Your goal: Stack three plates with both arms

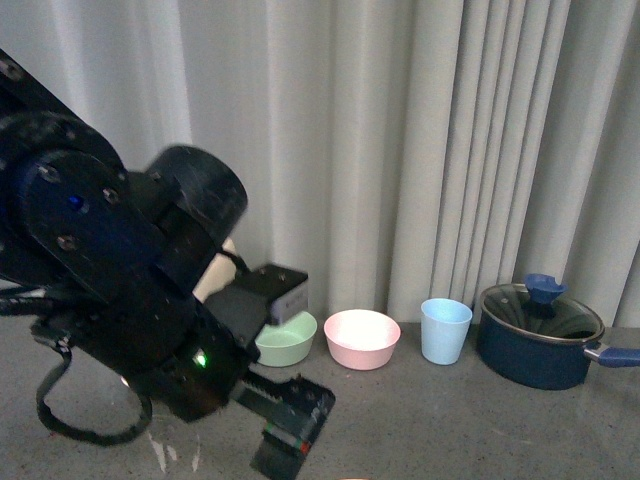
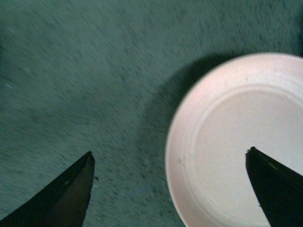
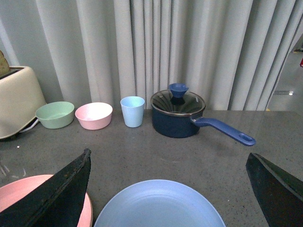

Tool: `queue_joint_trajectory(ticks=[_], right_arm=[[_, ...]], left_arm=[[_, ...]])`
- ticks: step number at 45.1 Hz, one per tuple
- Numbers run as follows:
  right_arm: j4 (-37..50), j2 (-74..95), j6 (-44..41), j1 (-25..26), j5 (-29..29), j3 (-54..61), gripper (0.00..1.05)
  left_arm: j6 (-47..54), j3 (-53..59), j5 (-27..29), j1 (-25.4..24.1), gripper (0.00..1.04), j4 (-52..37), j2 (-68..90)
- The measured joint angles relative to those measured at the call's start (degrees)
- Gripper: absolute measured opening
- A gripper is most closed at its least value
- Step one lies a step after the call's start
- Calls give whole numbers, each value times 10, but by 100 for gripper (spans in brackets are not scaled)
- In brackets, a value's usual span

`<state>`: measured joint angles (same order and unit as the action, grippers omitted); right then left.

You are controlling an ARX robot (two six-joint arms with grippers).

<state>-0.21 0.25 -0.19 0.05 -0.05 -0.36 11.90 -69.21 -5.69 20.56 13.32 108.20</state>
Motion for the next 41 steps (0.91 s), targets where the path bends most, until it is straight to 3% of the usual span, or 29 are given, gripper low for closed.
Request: queue_joint_trajectory(ticks=[10, 25, 28, 30, 34, 41], right_arm=[[0, 0, 0, 0, 0, 0, 97], [0, 0, 0, 0, 0, 0, 97], [0, 0, 0, 0, 0, 0, 97], [0, 0, 0, 0, 0, 0, 97], [0, 0, 0, 0, 0, 0, 97], [0, 0, 0, 0, 0, 0, 97]], left_arm=[[72, 42, 37, -52, 98, -104, -120], [125, 143, -27, -165, 97, -105, -345], [45, 225, 42, -186, 84, -246, -414], [-16, 289, 54, -198, 74, -324, -468], [-80, 373, 57, -205, 56, -370, -541], [-107, 459, 57, -205, 29, -400, -582]])
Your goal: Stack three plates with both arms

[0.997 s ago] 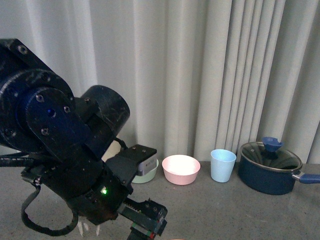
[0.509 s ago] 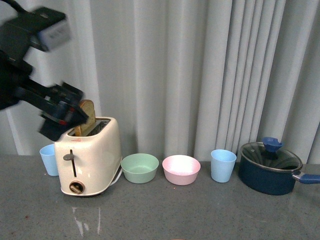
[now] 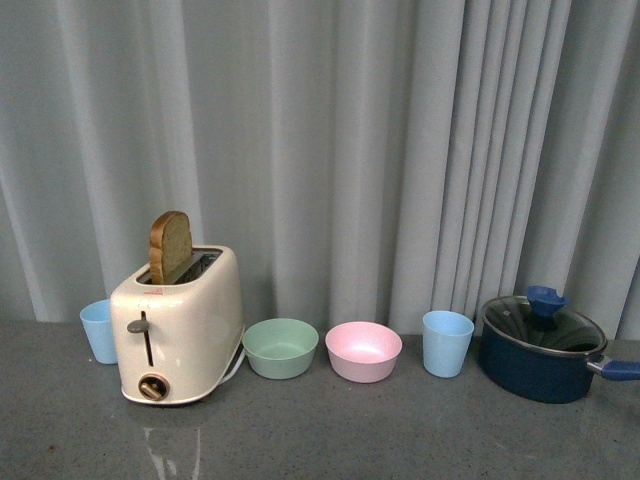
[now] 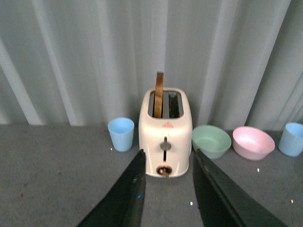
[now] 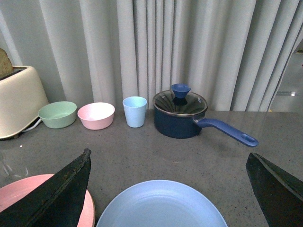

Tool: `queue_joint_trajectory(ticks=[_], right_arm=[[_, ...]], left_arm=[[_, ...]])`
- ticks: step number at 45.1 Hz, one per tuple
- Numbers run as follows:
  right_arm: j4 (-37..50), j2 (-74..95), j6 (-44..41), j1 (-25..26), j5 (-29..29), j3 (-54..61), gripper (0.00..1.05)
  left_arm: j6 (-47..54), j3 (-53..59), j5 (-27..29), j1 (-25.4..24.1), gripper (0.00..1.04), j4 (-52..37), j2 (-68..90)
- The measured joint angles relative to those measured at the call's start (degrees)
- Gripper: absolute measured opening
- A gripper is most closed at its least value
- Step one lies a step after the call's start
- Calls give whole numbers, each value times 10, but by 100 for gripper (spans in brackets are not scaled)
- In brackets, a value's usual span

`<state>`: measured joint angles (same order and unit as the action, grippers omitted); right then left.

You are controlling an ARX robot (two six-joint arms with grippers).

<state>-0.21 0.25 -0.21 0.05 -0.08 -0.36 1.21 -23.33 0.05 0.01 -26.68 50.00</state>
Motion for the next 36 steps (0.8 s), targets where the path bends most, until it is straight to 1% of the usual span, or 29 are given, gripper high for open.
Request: queue_joint_trajectory(ticks=[1, 4, 5, 7, 21, 36], right_arm=[[0, 0, 0, 0, 0, 0, 97], [0, 0, 0, 0, 1, 0, 97], [0, 0, 0, 0, 1, 0, 97], [0, 0, 0, 0, 0, 0, 97], [0, 0, 0, 0, 0, 0, 97], [0, 0, 0, 0, 0, 0, 97]], left_arm=[[-2, 16, 0, 0, 23, -3, -5], [-3, 42, -1, 1, 13, -10, -19], [-4, 45, -1, 1, 11, -11, -22], [-4, 59, -1, 1, 4, -15, -35], [-11, 141, 0, 0, 4, -20, -118], [-11, 189, 0, 0, 4, 19, -206]])
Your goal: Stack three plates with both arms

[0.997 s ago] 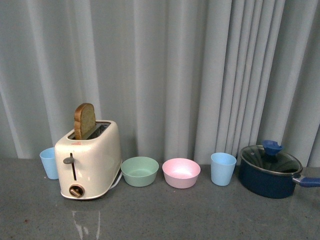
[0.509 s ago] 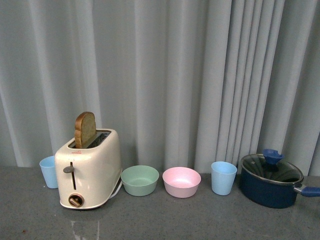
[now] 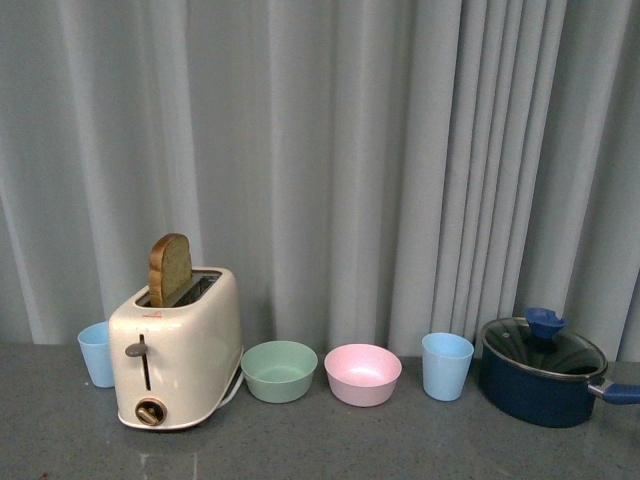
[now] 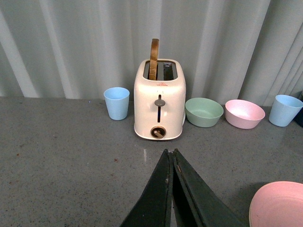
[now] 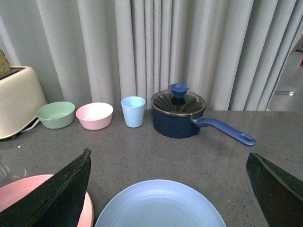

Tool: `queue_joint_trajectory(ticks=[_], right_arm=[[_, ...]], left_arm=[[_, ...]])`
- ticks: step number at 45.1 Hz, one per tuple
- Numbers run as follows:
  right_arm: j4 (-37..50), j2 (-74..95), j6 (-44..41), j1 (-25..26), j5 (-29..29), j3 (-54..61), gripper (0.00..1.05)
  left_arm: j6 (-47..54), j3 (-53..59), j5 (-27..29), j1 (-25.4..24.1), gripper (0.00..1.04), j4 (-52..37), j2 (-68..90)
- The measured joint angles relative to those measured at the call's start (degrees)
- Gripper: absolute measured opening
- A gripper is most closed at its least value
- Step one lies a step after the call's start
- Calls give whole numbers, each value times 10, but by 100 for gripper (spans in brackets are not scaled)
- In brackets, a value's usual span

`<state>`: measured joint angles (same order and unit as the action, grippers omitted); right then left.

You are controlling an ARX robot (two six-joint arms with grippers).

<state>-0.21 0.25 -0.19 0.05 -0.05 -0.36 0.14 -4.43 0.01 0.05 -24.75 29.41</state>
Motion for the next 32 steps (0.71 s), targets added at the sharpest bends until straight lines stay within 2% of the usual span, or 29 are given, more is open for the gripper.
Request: queue_joint_trajectory(ticks=[18, 32], right_arm=[[0, 0, 0, 0, 0, 0, 97], [0, 0, 0, 0, 0, 0, 97]], left_arm=[[-1, 29, 0, 0, 4, 48, -94], [-1, 29, 0, 0, 4, 117, -166]])
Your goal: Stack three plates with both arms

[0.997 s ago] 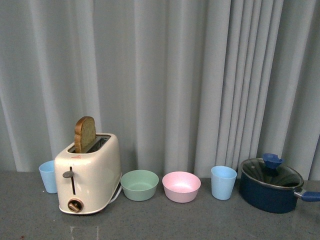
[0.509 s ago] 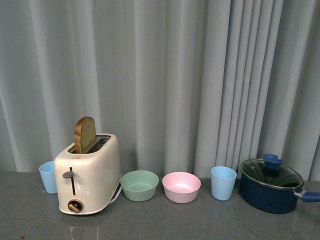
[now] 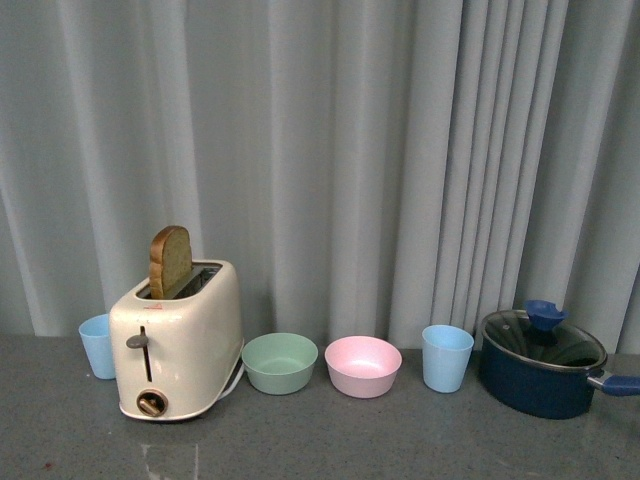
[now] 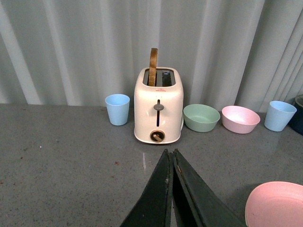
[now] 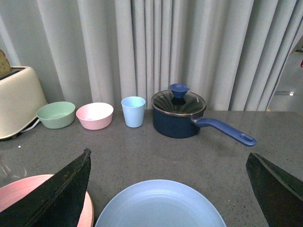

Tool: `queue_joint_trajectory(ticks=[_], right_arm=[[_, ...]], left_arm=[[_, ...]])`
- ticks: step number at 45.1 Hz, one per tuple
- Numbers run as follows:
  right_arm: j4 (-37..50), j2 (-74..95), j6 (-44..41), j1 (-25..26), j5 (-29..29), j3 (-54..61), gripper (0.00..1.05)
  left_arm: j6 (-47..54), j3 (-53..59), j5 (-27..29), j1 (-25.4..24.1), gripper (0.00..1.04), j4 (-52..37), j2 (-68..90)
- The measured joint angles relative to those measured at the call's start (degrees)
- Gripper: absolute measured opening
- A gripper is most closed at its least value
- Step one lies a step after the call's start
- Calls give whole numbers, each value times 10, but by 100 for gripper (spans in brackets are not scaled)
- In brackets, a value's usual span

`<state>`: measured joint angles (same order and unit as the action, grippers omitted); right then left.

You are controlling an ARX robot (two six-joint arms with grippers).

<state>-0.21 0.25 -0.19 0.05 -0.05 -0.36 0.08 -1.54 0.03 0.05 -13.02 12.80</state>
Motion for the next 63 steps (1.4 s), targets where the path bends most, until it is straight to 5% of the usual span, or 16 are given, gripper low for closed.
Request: queue_joint_trajectory(ticks=[11, 16, 30, 46, 48, 52, 54, 59, 63], right_arm=[[0, 0, 0, 0, 0, 0, 97], [0, 0, 0, 0, 0, 0, 97], [0, 0, 0, 0, 0, 0, 97], [0, 0, 0, 0, 0, 0, 97], [-19, 19, 14, -26, 71, -9, 97], [-27, 142, 52, -119, 397, -60, 97], [-1, 191, 52, -104, 436, -86, 97], [25, 311, 54, 8, 332, -169, 97], [-12, 464, 45, 139, 167, -271, 97]], left_arm=[[0, 0, 0, 0, 4, 35, -35], [-1, 0, 0, 0, 4, 124, -105], [-1, 0, 0, 0, 4, 130, -126], [-2, 0, 0, 0, 82, 130, -126], [-2, 0, 0, 0, 92, 130, -126], [-2, 0, 1, 0, 97, 130, -126], [-1, 0, -1, 0, 98, 130, -126], [-2, 0, 0, 0, 98, 130, -126], [-2, 0, 0, 0, 98, 130, -126]])
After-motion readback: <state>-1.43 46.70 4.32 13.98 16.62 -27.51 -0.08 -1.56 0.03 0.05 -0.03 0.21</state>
